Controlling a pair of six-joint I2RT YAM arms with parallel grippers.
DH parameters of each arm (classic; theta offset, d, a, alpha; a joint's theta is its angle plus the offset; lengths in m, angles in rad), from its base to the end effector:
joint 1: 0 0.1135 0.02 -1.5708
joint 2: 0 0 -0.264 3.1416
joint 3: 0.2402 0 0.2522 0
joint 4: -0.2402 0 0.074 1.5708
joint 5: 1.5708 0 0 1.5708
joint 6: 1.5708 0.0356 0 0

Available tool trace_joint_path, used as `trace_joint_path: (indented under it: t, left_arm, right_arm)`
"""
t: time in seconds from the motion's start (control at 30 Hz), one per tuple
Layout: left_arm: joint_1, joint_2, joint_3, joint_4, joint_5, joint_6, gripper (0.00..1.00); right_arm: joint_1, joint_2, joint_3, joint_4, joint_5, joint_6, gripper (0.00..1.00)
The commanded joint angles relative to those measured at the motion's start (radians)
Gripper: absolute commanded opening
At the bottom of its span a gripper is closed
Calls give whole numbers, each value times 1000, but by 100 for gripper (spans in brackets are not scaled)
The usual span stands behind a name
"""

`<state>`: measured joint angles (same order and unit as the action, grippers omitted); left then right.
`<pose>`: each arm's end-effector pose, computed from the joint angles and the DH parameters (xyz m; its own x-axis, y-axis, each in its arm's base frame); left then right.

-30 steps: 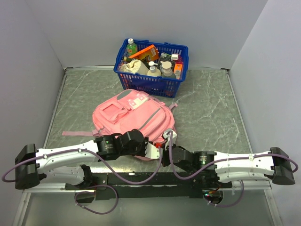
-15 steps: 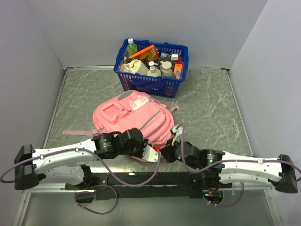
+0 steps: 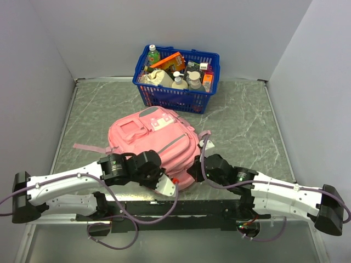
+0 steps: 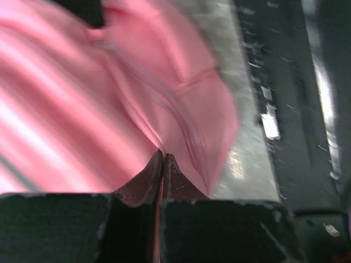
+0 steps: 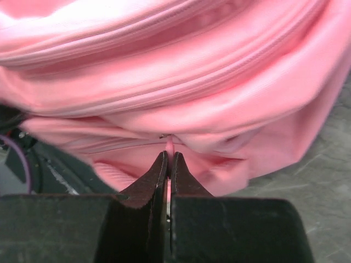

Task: Pack the student bag
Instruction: Zip the student bag at the center of the board.

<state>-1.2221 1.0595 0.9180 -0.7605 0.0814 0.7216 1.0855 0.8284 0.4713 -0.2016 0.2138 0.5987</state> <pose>0.0689 -0.1980 0.2827 0.4289 0.7472 -0.5076 0.8932 -0.2670 0.3617 0.0926 0.1594 0.2209 -0.6441 -0.0407 -0.7638 -0.5054 0.7723 0.3850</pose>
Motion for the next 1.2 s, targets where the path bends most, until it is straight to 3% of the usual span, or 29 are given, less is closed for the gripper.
trace_joint_path:
  t: [0.0,0.27,0.4,0.53,0.57,0.63,0.73,0.87,0.93,0.97,1.0,1.17]
  left_arm:
    - [-27,-87,7,-279,94,3,1]
    - [-27,-237,-93,-379,-34,2,1]
    - [-27,-294,-71,-338,-77,-24,1]
    - [-27,-190,33,-134,-108,-60,1]
    - [-27,-155,82,-125,-91,-65,5]
    - [-27,-58,119,-94,-4,-100,7]
    - [-28,28,117,30,14,-158,9]
    - [-28,94,52,188,-18,-205,22]
    - [-28,129,39,280,-78,-235,37]
    - [-27,138,33,312,-127,-250,51]
    - [-21,152,33,375,-200,-263,53]
    - [-16,163,53,481,-281,-281,50]
  right_arm:
    - [-65,26,32,48,107,-91,0]
    - [-76,46,52,77,117,-128,0]
    - [-73,20,50,111,49,-125,0]
    - [-52,15,44,125,19,-112,0]
    - [-49,14,41,126,15,-102,0]
    - [-44,3,44,126,18,-102,0]
    - [-39,-14,41,126,19,-94,0]
    - [-24,-23,38,139,12,-85,0]
    - [-7,-25,43,140,13,-86,0]
    - [-3,-26,43,140,15,-85,0]
    - [4,-34,38,143,16,-85,0]
    - [24,-61,18,157,12,-70,0]
